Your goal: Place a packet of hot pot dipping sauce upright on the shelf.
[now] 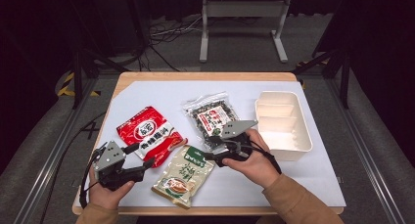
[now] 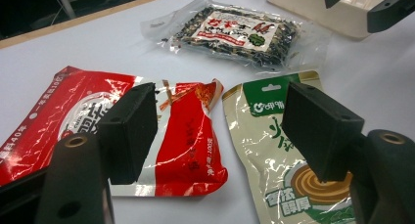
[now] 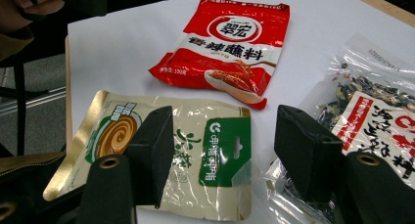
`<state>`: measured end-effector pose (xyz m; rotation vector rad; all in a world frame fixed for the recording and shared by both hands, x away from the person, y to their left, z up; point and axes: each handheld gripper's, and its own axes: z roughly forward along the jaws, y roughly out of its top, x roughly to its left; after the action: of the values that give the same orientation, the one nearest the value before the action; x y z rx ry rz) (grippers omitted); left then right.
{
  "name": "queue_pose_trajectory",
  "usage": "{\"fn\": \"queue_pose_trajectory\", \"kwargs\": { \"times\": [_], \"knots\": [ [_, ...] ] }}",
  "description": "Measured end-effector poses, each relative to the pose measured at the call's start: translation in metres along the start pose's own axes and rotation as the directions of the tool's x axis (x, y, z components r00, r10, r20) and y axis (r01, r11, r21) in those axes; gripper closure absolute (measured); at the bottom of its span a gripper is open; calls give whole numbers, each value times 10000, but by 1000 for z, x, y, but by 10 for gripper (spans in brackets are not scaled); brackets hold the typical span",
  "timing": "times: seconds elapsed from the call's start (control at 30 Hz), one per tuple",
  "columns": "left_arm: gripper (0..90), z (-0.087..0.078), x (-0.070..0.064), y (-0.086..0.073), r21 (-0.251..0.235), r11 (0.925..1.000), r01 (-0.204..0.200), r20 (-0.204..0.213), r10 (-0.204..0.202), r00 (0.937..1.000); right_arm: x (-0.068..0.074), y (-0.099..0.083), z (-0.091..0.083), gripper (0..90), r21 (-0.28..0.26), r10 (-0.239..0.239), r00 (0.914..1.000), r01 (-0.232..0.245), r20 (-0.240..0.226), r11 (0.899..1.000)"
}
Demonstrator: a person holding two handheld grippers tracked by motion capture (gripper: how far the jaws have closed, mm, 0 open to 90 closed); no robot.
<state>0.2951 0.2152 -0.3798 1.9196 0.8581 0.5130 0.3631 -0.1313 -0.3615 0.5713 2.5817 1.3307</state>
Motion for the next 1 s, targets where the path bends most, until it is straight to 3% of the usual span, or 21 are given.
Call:
{"fn": "queue_pose_trajectory", "kwargs": {
  "times": [0.67, 0.77, 1.0],
  "knots": [
    [299, -7, 0, -6, 52, 9998, 168, -201, -167, 9997, -23, 16, 47, 419, 1074, 201, 9987, -149, -472, 9941],
    [300, -7, -1, -5, 73, 10000, -38, -101, 39, 9999, -26, 15, 56, 428, 1345, 315, 9981, -240, -533, 9906],
    [300, -6, -2, -5, 113, 9999, -75, -43, 75, 10000, -30, 13, 69, 481, 1986, 500, 9959, -342, -749, 9795]
  ]
}}
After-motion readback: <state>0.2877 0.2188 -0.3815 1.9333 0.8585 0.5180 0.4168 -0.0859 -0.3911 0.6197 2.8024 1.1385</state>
